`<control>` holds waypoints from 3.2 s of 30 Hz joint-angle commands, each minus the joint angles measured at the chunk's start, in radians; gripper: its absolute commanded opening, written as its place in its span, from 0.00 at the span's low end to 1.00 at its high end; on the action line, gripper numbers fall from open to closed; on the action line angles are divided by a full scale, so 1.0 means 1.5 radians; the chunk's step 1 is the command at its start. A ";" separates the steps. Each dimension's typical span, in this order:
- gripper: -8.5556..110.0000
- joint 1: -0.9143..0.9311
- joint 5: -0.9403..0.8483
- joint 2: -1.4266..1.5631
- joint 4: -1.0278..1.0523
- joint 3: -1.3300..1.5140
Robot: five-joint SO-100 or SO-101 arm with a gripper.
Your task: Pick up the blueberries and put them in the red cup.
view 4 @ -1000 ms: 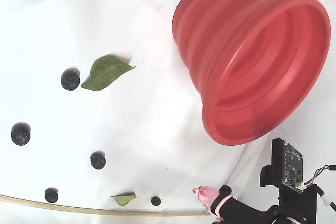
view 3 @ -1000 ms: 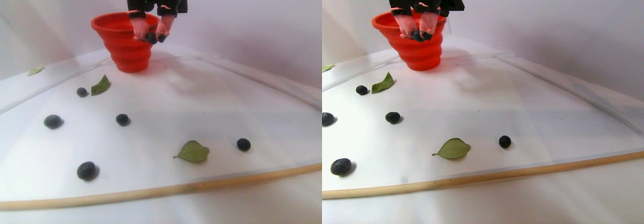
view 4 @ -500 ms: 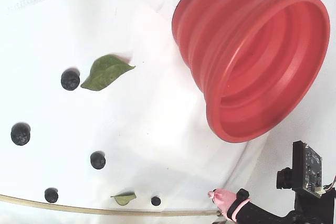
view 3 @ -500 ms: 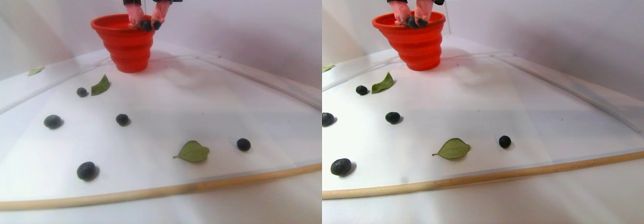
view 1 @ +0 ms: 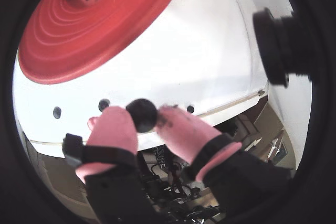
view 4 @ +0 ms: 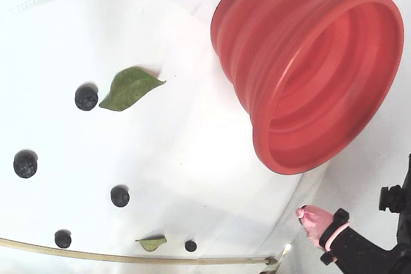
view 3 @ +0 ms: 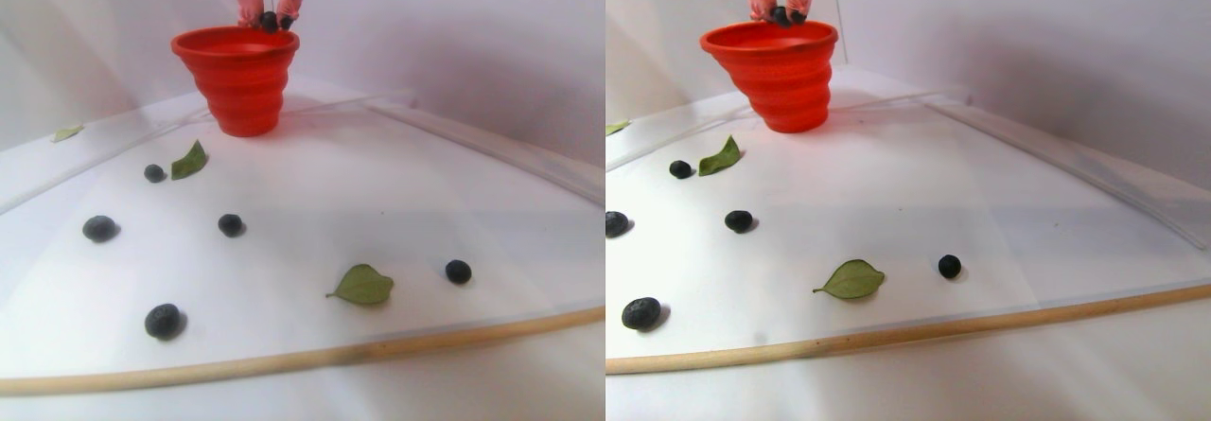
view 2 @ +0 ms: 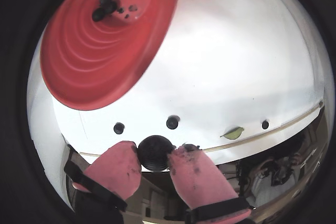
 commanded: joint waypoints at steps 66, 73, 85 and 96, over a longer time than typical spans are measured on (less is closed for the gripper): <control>0.20 0.104 -0.085 0.086 -0.039 -0.026; 0.19 0.149 -0.118 0.082 -0.001 -0.027; 0.19 0.237 -0.177 0.095 0.065 0.032; 0.19 0.312 -0.231 0.096 0.058 0.106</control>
